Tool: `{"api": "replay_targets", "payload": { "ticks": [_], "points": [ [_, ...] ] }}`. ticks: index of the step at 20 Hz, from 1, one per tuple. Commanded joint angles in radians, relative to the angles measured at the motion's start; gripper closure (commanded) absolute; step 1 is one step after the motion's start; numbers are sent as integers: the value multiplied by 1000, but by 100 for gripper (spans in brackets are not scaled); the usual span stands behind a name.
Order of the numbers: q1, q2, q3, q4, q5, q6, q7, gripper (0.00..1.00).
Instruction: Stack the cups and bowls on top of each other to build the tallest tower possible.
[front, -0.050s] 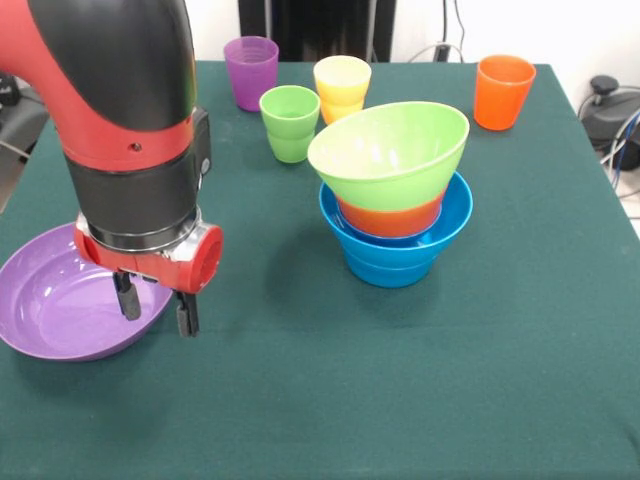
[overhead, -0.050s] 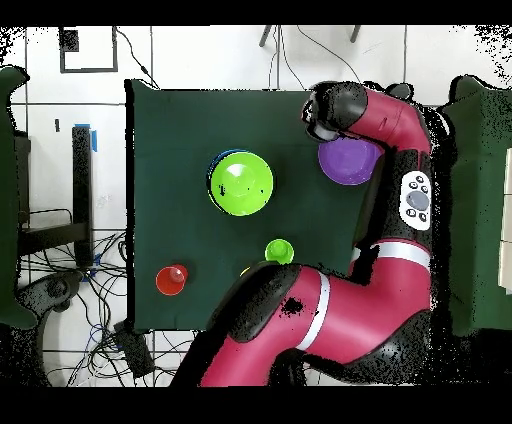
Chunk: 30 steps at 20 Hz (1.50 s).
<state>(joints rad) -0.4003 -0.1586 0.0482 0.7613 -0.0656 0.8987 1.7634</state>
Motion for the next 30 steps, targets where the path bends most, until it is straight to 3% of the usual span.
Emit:
{"api": "replay_targets", "payload": {
  "ticks": [1,15,30],
  "points": [
    [26,22,14,108,-65,14,-26,0],
    [43,24,-38,114,-43,52,10,0],
    [26,62,-26,144,-25,-30,9,0]
  ]
}}
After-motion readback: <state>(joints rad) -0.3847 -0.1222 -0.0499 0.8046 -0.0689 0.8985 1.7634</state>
